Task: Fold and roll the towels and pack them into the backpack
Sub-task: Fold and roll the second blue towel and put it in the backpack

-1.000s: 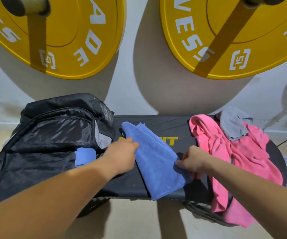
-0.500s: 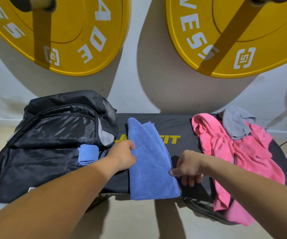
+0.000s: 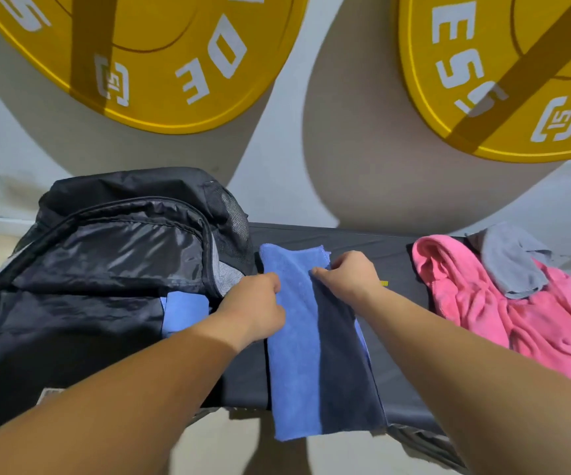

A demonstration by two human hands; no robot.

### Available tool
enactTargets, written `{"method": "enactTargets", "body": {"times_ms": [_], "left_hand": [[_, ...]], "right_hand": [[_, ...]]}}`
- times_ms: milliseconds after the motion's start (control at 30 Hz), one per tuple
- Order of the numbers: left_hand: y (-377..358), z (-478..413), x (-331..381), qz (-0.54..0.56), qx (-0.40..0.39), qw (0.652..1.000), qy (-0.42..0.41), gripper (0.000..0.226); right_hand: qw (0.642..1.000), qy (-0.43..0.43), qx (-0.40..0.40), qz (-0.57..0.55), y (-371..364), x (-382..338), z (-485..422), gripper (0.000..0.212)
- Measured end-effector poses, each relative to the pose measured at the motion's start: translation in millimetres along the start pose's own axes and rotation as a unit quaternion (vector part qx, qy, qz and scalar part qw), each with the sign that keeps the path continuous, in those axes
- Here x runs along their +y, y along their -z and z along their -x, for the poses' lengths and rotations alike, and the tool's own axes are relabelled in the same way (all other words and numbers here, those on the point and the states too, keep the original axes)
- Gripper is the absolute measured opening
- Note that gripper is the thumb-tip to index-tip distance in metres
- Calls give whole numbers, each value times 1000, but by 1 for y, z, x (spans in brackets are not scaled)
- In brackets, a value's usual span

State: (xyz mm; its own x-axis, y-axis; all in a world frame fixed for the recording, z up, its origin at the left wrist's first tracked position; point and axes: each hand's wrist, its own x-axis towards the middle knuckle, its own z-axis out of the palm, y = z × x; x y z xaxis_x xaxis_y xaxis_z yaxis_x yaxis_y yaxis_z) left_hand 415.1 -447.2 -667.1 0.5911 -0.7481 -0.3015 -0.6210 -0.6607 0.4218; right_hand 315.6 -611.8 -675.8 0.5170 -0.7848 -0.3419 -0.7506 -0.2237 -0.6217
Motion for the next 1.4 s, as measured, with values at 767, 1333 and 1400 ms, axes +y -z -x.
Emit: {"method": "enactTargets", "body": {"times_ms": [767,1333,1400], "left_hand": [[-8,39,13,-98,-23,965,-242,12],[-31,74,-3,-295,-57,898,-321,18],[-35,74,4,-313,-44,894,-318,18]], "right_hand": [[974,191,28,117,42,29,41,11],[936,284,-80,194,2,99,122,38],[926,285,-70,238,1,93,120,40]]}}
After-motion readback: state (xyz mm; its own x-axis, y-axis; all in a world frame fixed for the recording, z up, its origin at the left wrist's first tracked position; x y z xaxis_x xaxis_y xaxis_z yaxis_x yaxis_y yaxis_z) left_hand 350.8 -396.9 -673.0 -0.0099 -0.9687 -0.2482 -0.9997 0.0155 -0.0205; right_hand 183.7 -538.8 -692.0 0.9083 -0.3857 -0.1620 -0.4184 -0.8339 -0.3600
